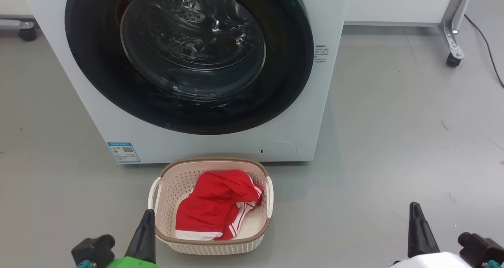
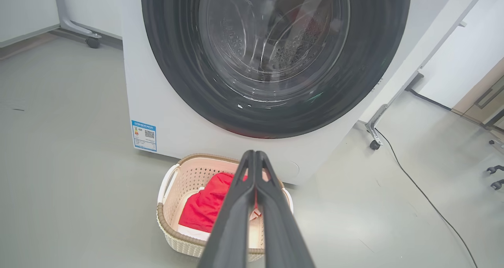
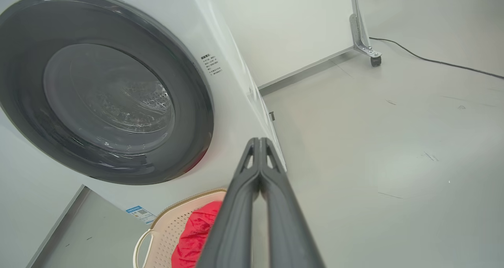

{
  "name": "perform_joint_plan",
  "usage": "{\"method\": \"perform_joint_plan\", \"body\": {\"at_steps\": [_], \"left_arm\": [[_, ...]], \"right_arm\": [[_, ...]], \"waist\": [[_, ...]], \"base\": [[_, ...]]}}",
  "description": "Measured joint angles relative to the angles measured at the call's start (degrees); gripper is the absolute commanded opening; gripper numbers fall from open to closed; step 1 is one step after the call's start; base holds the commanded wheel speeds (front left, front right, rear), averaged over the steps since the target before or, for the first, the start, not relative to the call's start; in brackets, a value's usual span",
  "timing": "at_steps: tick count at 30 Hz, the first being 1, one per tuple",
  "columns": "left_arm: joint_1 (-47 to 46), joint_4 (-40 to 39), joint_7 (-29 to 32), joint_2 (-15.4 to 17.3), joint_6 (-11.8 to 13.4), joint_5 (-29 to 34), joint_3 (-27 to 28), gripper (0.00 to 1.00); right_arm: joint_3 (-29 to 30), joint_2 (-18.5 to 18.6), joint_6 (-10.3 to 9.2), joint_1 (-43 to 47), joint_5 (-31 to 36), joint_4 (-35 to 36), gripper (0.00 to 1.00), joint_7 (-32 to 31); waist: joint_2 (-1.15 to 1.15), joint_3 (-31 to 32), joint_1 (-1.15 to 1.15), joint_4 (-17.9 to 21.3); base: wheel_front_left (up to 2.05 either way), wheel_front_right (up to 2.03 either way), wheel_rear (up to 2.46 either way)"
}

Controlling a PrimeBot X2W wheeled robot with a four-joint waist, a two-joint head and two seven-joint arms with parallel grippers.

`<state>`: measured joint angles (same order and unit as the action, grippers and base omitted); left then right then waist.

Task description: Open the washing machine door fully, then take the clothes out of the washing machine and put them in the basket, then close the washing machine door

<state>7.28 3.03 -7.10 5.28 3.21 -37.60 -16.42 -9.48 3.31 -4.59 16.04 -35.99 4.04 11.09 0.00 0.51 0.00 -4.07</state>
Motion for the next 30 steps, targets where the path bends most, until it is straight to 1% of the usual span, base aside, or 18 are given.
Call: {"method": "perform_joint_plan", "body": {"at_steps": [9, 12, 14, 27, 30], "left_arm": [[-0.30, 0.80, 1.22, 0.10, -0.57, -7.13, 1.88, 0.00], [-0.54, 1.18, 1.76, 0.13, -1.07, -9.18, 2.49, 0.00], [-0.94, 1.40, 1.83, 0.16, -1.19, -11.05, 2.98, 0.00], [-2.64, 3.15, 3.43, 0.44, -2.85, -21.17, 5.44, 0.00], [-2.96, 3.78, 3.61, 0.48, -3.14, -24.17, 6.21, 0.00]], "right_arm": [[1.34, 0.48, 0.99, -1.92, -7.48, -1.41, 0.00, -1.32], [1.76, 0.62, 1.03, -2.57, -9.94, -2.09, 0.00, -2.04], [2.01, 0.78, 1.55, -3.00, -11.54, -2.47, 0.00, -2.31], [3.68, 1.33, 3.14, -5.80, -22.12, -5.30, 0.00, -4.32], [4.19, 1.57, 3.86, -6.77, -25.40, -6.28, 0.00, -4.83]], "waist": [[0.00, -0.12, 0.00, 0.48], [0.00, -0.15, 0.00, 0.64], [0.00, -0.18, 0.00, 0.74], [0.00, -0.31, 0.00, 1.44], [0.00, -0.35, 0.00, 1.66]], "base": [[0.00, 0.00, 0.00], [0.00, 0.00, 0.00], [0.00, 0.00, 0.00], [0.00, 0.00, 0.00], [0.00, 0.00, 0.00]]}}
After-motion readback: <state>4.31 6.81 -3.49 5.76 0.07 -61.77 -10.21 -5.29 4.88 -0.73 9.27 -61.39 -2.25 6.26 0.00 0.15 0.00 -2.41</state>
